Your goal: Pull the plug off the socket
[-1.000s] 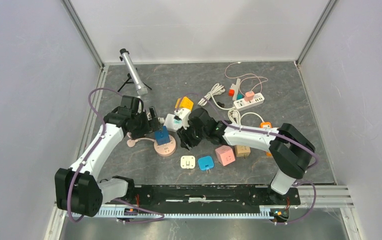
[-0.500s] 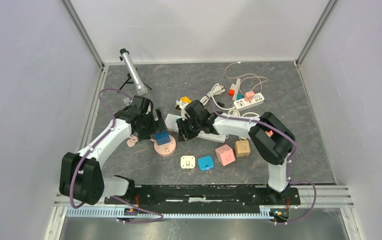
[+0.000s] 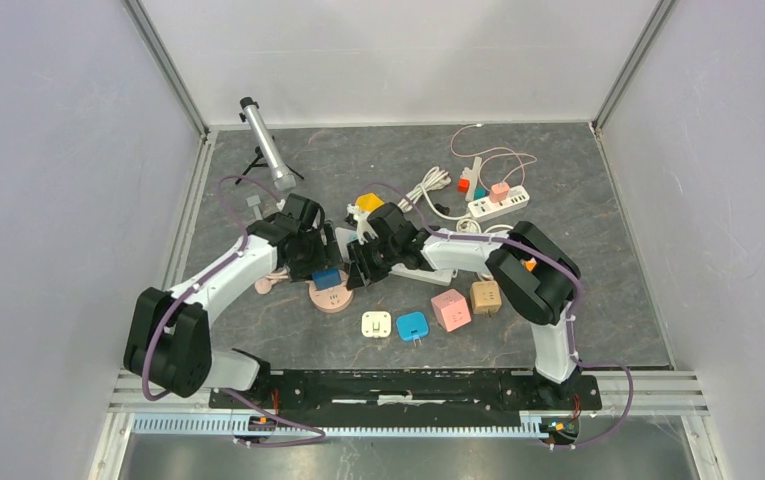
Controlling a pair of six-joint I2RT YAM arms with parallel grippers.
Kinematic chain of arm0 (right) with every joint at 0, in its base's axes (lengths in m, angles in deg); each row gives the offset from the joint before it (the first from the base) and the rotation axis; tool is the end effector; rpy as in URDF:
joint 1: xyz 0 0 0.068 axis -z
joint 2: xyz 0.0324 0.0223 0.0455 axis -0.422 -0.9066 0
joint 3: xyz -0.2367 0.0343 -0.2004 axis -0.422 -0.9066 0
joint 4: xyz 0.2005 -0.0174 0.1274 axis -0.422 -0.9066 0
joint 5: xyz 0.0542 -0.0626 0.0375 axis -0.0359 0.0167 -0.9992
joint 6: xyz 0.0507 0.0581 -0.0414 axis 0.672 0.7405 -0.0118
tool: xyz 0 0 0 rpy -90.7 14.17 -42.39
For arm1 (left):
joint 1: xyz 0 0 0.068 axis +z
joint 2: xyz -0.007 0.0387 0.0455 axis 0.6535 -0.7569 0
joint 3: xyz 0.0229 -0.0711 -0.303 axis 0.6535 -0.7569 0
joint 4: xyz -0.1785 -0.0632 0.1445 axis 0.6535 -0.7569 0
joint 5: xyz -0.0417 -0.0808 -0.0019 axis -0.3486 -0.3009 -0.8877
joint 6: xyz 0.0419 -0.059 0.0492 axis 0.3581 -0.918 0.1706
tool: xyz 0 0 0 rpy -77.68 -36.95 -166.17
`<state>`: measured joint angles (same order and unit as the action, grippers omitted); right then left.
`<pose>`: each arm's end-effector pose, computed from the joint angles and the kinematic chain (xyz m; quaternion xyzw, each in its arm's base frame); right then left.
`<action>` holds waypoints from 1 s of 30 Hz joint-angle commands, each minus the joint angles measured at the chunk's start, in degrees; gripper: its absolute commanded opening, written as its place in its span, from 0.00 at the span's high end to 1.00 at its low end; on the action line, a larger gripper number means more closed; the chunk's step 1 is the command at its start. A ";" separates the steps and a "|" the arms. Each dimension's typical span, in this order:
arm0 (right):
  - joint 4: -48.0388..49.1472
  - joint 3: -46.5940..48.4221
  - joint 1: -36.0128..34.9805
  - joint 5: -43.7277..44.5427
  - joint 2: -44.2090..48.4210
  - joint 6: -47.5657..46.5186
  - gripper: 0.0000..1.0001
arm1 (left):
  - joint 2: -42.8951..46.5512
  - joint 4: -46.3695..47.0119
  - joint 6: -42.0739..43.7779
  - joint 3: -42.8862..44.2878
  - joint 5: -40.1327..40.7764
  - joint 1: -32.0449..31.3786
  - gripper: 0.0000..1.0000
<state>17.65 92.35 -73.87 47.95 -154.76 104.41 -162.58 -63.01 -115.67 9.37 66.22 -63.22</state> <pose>0.2651 0.3535 0.1781 -0.2543 0.8761 0.3766 0.1612 0.2273 -0.0967 0.2261 -0.1241 0.9656 -0.1288 0.1888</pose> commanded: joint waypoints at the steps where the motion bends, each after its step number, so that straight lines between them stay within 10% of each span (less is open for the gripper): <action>1: 8.00 0.42 0.15 -4.02 -1.24 2.17 0.64 | -0.68 0.91 -1.03 0.90 4.43 -1.61 0.18; 16: 4.21 -5.43 -0.41 3.17 -2.88 -4.33 0.81 | -0.78 -3.52 1.79 4.69 4.17 -2.83 0.61; 30: -0.27 -8.30 -3.15 5.13 -3.85 -11.24 0.82 | 1.14 -3.71 3.58 8.08 -3.13 -2.85 0.75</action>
<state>28.91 87.94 -76.14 47.27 -154.93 97.44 -164.08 -71.62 -113.11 13.11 70.28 -65.69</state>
